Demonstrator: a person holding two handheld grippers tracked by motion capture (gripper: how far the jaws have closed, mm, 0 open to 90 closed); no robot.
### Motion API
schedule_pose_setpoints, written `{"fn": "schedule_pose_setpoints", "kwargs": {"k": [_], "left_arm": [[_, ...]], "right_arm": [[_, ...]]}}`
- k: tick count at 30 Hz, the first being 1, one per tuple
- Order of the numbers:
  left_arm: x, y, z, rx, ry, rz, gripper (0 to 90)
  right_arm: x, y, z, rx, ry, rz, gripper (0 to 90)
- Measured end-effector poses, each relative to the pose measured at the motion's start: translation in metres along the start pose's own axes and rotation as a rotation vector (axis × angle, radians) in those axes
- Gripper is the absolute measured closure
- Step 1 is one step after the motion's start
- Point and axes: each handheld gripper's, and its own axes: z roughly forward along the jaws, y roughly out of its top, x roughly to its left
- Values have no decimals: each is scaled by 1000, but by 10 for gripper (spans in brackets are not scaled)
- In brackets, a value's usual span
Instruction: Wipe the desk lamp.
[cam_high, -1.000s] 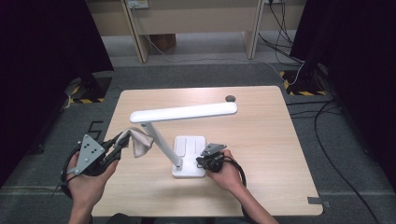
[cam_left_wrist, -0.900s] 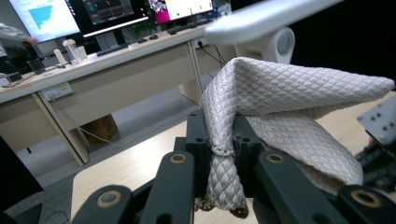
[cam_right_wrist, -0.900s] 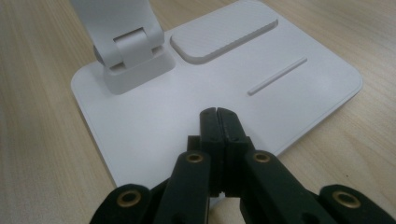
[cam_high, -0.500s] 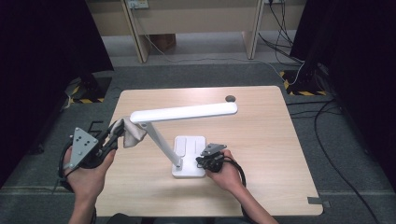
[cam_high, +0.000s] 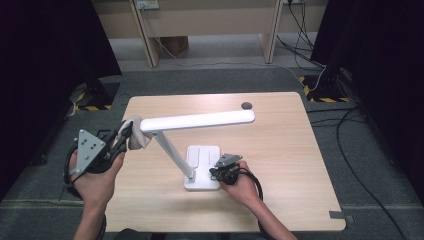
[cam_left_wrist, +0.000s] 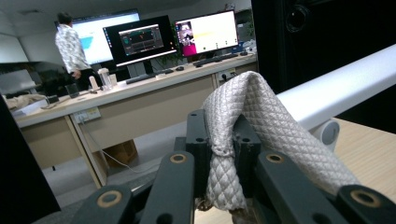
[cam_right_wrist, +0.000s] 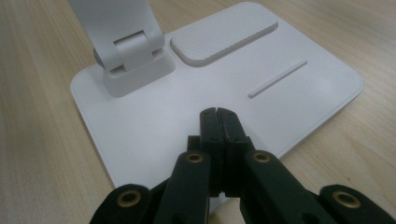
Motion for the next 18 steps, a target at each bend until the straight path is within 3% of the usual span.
{"fn": "schedule_pose_setpoints", "kwargs": {"k": [2, 4, 8, 14, 18], "left_arm": [[-2, 3, 0, -7, 16, 31, 808], [-6, 7, -1, -16, 38, 100, 808], [-14, 14, 0, -27, 58, 183, 807], [-19, 19, 3, -44, 48, 208, 806], [-20, 21, 5, -46, 32, 200, 806]], "right_arm": [[0, 0, 0, -4, -2, 0, 900], [0, 0, 0, -2, 0, 3, 900], [0, 0, 0, 2, 1, 1, 900], [1, 0, 0, -1, -3, 3, 900], [1, 1, 1, -2, -2, -1, 900]]}}
